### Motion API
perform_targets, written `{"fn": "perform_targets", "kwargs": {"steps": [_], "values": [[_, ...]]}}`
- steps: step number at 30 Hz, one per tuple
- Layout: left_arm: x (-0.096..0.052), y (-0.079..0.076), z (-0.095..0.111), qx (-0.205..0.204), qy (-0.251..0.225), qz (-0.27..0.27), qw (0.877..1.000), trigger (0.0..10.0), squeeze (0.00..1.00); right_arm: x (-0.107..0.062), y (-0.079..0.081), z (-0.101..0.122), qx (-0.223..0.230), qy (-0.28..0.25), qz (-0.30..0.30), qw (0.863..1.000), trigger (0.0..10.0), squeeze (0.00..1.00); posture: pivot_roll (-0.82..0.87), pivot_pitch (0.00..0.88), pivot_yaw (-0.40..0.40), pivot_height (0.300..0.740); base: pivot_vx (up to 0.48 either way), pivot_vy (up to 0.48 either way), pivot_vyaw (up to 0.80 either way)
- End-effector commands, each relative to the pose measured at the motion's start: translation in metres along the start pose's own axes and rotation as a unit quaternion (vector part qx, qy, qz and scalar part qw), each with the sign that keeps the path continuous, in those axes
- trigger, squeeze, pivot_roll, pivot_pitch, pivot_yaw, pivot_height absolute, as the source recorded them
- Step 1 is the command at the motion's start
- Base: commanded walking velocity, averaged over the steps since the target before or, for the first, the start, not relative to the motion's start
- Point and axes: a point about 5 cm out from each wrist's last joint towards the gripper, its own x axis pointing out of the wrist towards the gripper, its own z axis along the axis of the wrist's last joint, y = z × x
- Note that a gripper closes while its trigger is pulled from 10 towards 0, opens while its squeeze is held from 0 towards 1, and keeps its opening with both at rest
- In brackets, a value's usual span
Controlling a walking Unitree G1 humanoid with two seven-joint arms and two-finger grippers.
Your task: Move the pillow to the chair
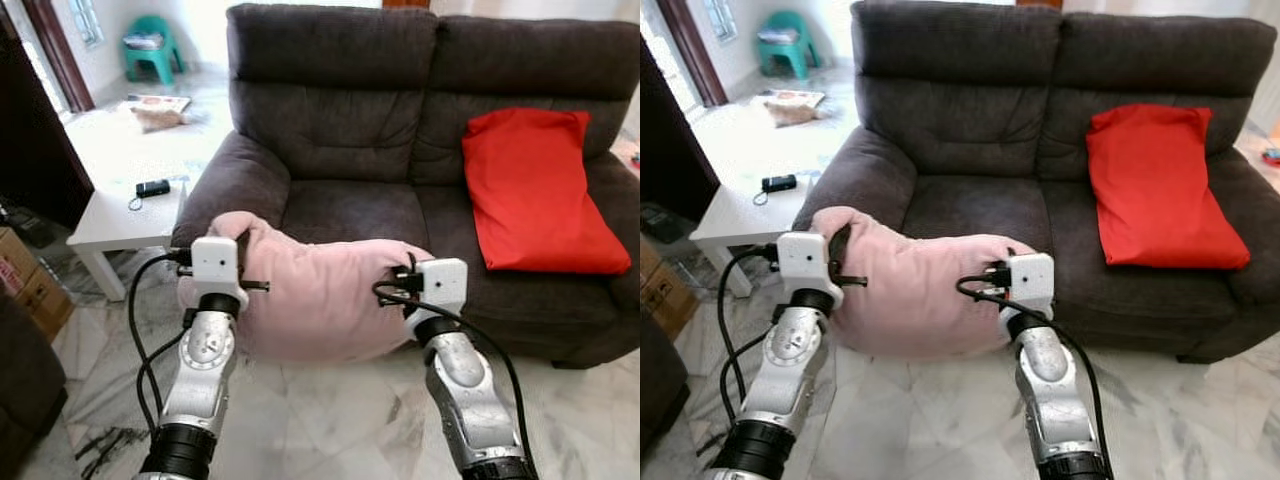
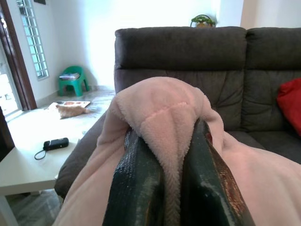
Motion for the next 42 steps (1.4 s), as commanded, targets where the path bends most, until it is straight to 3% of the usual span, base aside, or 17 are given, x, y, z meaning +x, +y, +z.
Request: {"fn": "perform_targets", "kwargs": {"steps": [1, 11, 28, 35, 42], "values": [[0.006, -0.006, 0.016, 0.000, -0.037, -0.014, 0.999, 10.0, 0.00, 0.006, 0.015, 0.023, -0.003, -0.054, 0.034, 0.998, 10.0, 0.00, -0.02, 0.000, -0.046, 0.740, 0.000, 0.000, 0.00], [0.007, -0.001, 0.020, 0.007, -0.045, -0.007, 0.999, 10.0, 0.00, 0.005, 0.017, 0.027, -0.010, -0.070, 0.045, 0.996, 10.0, 0.00, -0.01, 0.000, -0.048, 0.740, 0.097, 0.000, 0.54], [0.009, -0.001, 0.023, 0.009, -0.050, -0.003, 0.999, 10.0, 0.00, 0.005, 0.021, 0.028, -0.011, -0.077, 0.063, 0.995, 10.0, 0.00, -0.01, 0.000, -0.050, 0.740, 0.263, 0.000, 0.00], [0.008, 0.000, 0.024, 0.010, -0.051, 0.001, 0.999, 10.0, 0.00, 0.004, 0.024, 0.029, -0.007, -0.081, 0.074, 0.994, 10.0, 0.00, -0.01, 0.000, -0.052, 0.740, 0.293, 0.000, 0.69], [0.009, 0.002, 0.025, 0.011, -0.054, 0.007, 0.998, 10.0, 0.00, 0.003, 0.027, 0.031, -0.014, -0.087, 0.089, 0.992, 10.0, 0.00, -0.01, 0.000, -0.054, 0.740, 0.296, 0.000, 0.10]]}}
